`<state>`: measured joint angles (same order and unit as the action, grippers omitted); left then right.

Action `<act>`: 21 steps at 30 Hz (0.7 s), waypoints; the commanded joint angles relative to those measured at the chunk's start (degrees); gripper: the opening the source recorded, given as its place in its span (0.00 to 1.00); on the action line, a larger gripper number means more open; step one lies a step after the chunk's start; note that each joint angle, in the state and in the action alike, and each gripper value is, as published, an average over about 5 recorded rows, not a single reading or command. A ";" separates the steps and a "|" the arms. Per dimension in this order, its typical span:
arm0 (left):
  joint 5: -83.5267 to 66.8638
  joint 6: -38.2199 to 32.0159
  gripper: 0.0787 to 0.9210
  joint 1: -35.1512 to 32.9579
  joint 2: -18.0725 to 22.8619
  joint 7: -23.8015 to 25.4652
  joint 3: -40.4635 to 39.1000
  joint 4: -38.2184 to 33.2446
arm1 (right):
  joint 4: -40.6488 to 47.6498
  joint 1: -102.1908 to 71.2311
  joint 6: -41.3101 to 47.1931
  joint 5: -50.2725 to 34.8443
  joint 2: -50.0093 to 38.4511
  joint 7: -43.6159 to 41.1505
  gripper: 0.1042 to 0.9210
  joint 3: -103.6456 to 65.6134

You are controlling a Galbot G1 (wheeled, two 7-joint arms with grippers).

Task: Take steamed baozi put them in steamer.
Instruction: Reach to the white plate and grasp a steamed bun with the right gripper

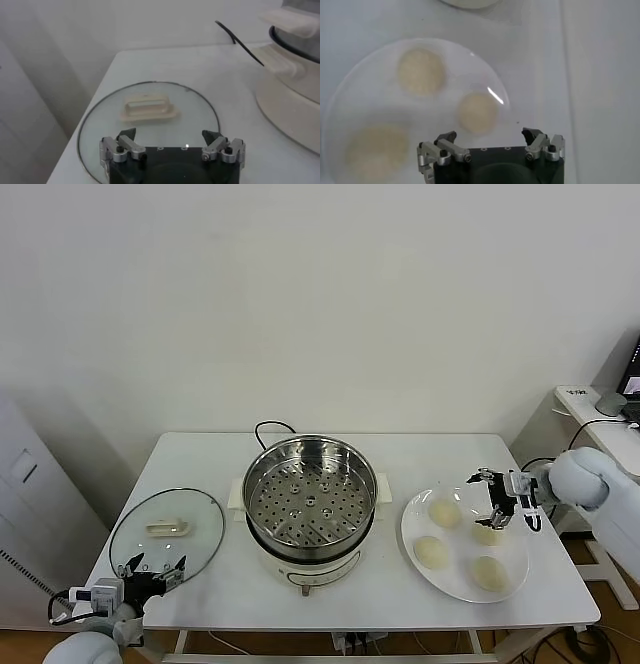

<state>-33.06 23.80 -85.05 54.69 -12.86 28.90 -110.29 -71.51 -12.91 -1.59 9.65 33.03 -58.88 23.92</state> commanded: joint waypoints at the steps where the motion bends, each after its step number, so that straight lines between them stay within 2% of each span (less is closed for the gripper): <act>1: 0.02 0.04 0.88 0.23 0.03 0.04 -0.15 0.29 | 11.88 12.87 -2.92 -0.93 7.06 -4.46 0.88 13.99; 9: -0.08 0.12 0.88 0.78 0.03 0.06 -0.65 0.45 | 15.78 10.79 -4.21 0.30 12.37 -3.57 0.88 13.69; 21: -0.27 0.13 0.88 0.48 0.07 0.07 -0.76 -0.15 | 21.27 7.68 -6.40 7.43 17.16 -3.51 0.87 10.15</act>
<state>-33.24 23.91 -84.43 54.73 -12.79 28.08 -110.11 -54.84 -5.74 -6.82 13.79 46.53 -61.76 33.51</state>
